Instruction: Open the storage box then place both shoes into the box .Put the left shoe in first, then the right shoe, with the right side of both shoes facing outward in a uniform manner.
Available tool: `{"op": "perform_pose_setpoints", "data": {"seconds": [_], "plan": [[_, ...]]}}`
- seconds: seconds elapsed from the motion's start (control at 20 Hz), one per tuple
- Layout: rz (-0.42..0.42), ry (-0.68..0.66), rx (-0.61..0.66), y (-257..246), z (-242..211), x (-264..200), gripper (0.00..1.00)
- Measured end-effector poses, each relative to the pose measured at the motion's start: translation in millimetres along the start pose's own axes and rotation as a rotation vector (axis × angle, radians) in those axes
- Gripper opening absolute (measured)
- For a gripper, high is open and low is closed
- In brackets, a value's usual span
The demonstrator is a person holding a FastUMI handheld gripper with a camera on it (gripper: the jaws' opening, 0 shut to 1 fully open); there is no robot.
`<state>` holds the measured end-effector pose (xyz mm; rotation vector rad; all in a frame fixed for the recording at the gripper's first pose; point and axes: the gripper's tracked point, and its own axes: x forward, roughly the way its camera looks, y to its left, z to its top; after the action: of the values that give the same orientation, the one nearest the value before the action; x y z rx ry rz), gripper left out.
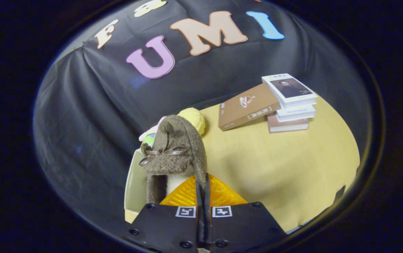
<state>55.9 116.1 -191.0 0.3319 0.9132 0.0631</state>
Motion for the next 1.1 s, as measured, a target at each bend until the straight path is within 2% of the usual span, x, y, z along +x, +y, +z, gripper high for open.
{"op": "perform_pose_setpoints", "data": {"seconds": [0.25, 0.4, 0.7, 0.9, 1.1], "plan": [[0.014, 0.028, -0.024, 56.9, -18.1, 23.6, 0.03], [-0.005, 0.049, -0.048, 78.3, -34.2, 42.5, 0.03], [-0.132, 0.102, -0.128, 81.1, -72.5, 75.7, 0.03], [-0.241, 0.130, -0.197, 64.4, -92.3, 94.9, 0.03], [-0.296, 0.122, -0.229, 57.8, -92.1, 101.4, 0.03]]}}
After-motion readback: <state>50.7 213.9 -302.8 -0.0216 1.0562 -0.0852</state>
